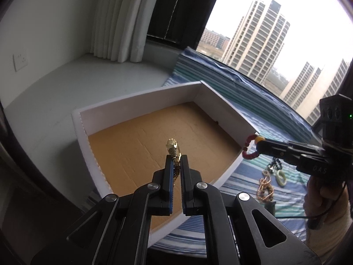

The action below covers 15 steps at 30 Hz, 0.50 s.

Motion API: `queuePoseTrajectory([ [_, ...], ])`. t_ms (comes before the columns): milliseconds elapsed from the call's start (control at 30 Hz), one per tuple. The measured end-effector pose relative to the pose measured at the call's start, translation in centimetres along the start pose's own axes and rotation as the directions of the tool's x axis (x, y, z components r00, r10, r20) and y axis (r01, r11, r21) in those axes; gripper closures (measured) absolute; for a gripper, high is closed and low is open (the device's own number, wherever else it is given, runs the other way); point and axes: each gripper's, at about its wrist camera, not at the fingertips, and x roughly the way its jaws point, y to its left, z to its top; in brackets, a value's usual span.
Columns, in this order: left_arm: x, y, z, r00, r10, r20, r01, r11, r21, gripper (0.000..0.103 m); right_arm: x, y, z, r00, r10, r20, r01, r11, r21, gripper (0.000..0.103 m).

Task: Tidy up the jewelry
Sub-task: 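Carry both items into the white box and open both tools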

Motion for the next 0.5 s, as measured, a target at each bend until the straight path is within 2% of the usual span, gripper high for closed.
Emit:
queuePoseTrajectory([
  [133, 2.7, 0.8, -0.3, 0.999, 0.034, -0.041, -0.035, 0.999, -0.014, 0.1, 4.3, 0.1, 1.4, 0.999, 0.009, -0.043, -0.009, 1.0, 0.003, 0.086],
  [300, 6.6, 1.5, -1.3, 0.99, 0.09, -0.108, -0.091, 0.996, 0.001, 0.099, 10.0, -0.7, 0.9, 0.991, -0.03, -0.134, 0.033, 0.999, 0.023, 0.084],
  [333, 7.3, 1.7, -1.6, 0.985, 0.122, -0.123, -0.122, 0.993, 0.009, 0.092, 10.6, -1.0, 0.7, 0.989, -0.045, -0.143, 0.051, 0.998, 0.035, 0.083],
  [367, 7.8, 2.0, -1.8, 0.979, 0.153, -0.132, -0.153, 0.988, 0.008, 0.075, 10.7, -1.5, 0.5, 0.988, -0.063, -0.142, 0.07, 0.996, 0.049, 0.078],
  [400, 7.8, 2.3, -2.0, 0.976, 0.174, -0.13, -0.175, 0.985, 0.002, 0.064, 10.4, -1.9, 0.4, 0.989, -0.073, -0.129, 0.082, 0.994, 0.068, 0.068],
  [433, 7.6, 2.6, -2.2, 0.975, 0.187, -0.116, -0.189, 0.982, -0.007, 0.049, 9.6, -2.3, 0.3, 0.991, -0.079, -0.11, 0.088, 0.992, 0.086, 0.064],
  [467, 7.0, 2.7, -2.3, 0.976, 0.193, -0.098, -0.195, 0.981, -0.014, 0.043, 8.6, -2.6, 0.2, 0.992, -0.086, -0.089, 0.095, 0.991, 0.099, 0.064],
  [500, 6.6, 2.6, -2.5, 0.978, 0.192, -0.085, -0.193, 0.981, -0.014, 0.043, 7.5, -2.8, 0.2, 0.993, -0.099, -0.068, 0.106, 0.989, 0.102, 0.063],
])
